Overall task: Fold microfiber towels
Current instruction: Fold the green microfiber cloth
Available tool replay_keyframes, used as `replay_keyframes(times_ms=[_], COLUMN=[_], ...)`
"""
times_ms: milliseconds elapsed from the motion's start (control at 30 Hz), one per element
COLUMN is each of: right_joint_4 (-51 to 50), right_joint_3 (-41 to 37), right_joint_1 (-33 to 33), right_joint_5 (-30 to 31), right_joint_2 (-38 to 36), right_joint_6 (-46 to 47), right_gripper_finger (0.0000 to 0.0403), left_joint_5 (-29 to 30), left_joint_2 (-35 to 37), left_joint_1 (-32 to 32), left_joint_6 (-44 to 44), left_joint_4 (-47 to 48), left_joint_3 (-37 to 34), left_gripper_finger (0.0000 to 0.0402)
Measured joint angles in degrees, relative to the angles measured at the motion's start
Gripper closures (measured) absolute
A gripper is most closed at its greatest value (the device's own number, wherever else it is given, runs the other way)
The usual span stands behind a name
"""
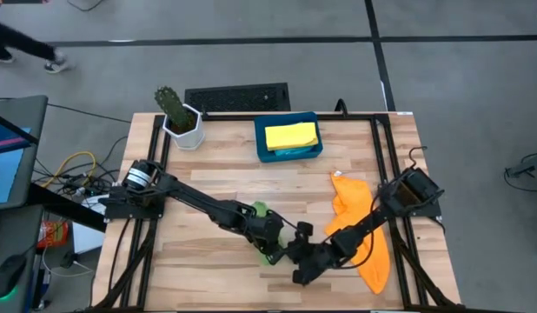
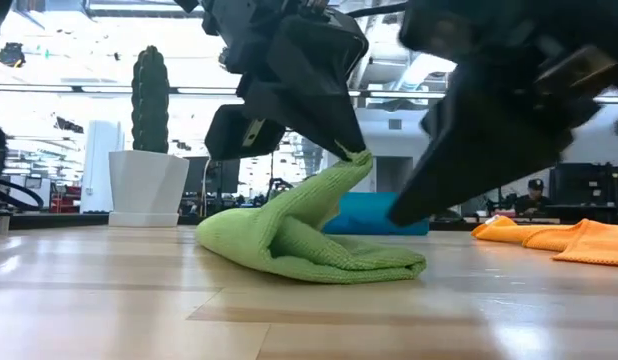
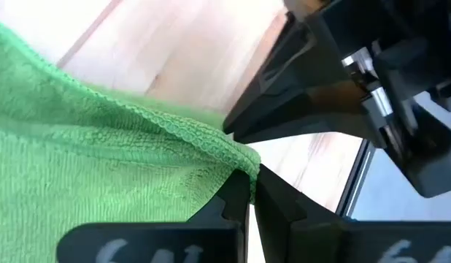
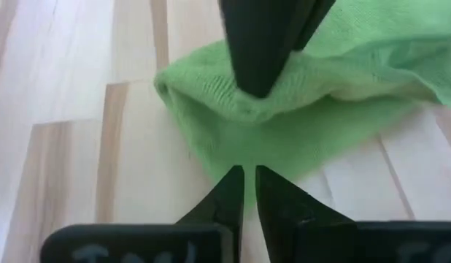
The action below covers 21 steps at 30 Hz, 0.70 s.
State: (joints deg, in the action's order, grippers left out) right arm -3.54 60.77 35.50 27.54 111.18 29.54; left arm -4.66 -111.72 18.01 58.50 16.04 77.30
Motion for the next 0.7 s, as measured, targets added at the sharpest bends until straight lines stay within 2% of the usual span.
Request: replay_keyframes(times_ms=[133, 333, 567, 700], right_joint_4=[-1.1, -0.4, -1.0, -5.0], right_joint_3=[-0.2, -0.2, -0.2, -0.2], right_joint_1=[1.7, 1.5, 1.1, 1.6], right_joint_5=[2.6, 2.8, 3.0, 3.0], right_joint_2=[-0.4, -0.3, -0.3, -0.9], right_joint_6=[0.5, 0.9, 1.1, 2.7], right_gripper_finger=[0.0340, 0.0340, 0.0340, 0.0340], left_joint_5=[0.2, 2.1, 3.0, 2.9], left_joint_2=[0.0, 0.0, 0.0, 0.0], left_joint_1=[0.1, 0.5, 0.6, 0.7], left_joint_6=[-1.5, -2.3, -4.4, -4.4], left_joint_4=[-1.5, -1.8, -3.4, -3.6], left_joint_3=[0.0, 0.0, 0.0, 0.0], left_gripper_finger=[0.0401, 0.0389, 0.0314, 0.0265])
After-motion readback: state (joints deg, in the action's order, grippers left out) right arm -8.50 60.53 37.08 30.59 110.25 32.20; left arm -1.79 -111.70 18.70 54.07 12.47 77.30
